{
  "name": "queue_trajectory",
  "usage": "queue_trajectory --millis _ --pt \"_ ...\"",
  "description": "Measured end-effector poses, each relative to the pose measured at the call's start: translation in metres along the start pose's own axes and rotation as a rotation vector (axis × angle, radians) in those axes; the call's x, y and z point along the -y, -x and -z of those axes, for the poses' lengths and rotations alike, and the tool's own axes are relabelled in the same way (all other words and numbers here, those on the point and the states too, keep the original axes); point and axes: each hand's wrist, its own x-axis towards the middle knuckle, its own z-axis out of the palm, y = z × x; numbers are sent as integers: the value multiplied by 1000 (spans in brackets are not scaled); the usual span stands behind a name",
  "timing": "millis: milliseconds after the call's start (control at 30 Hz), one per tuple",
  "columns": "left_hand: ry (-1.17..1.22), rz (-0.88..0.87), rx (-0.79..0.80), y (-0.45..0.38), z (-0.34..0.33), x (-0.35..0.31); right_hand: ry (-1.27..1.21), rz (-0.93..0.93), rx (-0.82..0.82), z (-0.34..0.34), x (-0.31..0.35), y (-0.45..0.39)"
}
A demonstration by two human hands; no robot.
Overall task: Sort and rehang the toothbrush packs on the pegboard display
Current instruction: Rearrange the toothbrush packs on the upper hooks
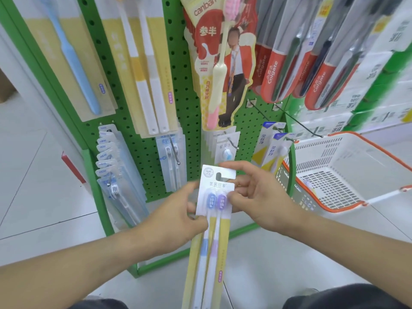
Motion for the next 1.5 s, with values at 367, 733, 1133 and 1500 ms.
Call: queue_trajectory --millis 367,733,1133,1500 --pt "-44 60 -29 -1 -6 -3 84 -46 61 -6 -3 5" --pt "25 -40 18 2 -14 -14 -102 -26 1 -4 9 8" --pt "-48 24 55 4 -11 -10 -50 -32 -76 3 15 6" --pt "-35 28 66 8 -11 -8 29 -113 7 5 15 9"
